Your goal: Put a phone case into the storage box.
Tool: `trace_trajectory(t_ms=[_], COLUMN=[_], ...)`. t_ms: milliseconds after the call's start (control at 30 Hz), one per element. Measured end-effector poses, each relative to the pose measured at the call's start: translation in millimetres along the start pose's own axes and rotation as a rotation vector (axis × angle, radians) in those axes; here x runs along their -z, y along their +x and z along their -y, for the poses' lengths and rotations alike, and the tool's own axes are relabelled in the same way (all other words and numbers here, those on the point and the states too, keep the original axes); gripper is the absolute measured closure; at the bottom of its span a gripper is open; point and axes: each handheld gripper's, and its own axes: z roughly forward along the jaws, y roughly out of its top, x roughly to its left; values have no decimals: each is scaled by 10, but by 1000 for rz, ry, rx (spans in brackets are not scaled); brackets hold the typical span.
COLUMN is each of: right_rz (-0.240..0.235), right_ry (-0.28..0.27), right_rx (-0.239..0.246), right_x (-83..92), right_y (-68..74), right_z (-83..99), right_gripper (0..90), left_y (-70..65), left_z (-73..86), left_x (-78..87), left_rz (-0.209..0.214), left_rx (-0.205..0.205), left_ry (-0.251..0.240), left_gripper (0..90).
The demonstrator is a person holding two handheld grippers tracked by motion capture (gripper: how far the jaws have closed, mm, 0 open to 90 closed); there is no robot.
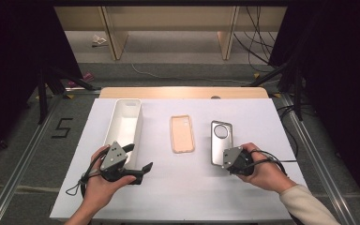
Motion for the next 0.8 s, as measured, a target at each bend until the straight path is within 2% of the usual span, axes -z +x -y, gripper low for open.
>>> trace_trajectory(t_ms=[67, 133, 167, 200, 233, 467, 567, 800], right_rz=[9, 14, 14, 13, 14, 3, -7, -3], right_ry=[-49, -106, -106, -147, -163, -219, -257, -285], right_rx=[-17, -51, -51, -58, -59, -75, -84, -91], right_x=[-2, 5, 5, -5, -10, -25, -34, -50], right_y=[2, 14, 14, 27, 35, 79, 91, 122], right_z=[-2, -4, -4, -12, -19, -69, -107, -176], right_gripper=[891, 892, 892, 892, 892, 892, 893, 893], left_y=[-16, -33, -43, -53, -65, -161, -179, -243], left_z=[-78, -162, -206, -250, -293, -591, -707, -978], left_x=[-37, -84, -114, -145, -182, -503, -654, -997], left_rz=[12, 18, 19, 21, 26, 61, 67, 76], left_rx=[19, 18, 12, 9, 9, 15, 42, 50], left_ry=[-5, 2, 8, 16, 24, 105, 149, 216], left_gripper=[140, 148, 148, 149, 150, 160, 176, 204])
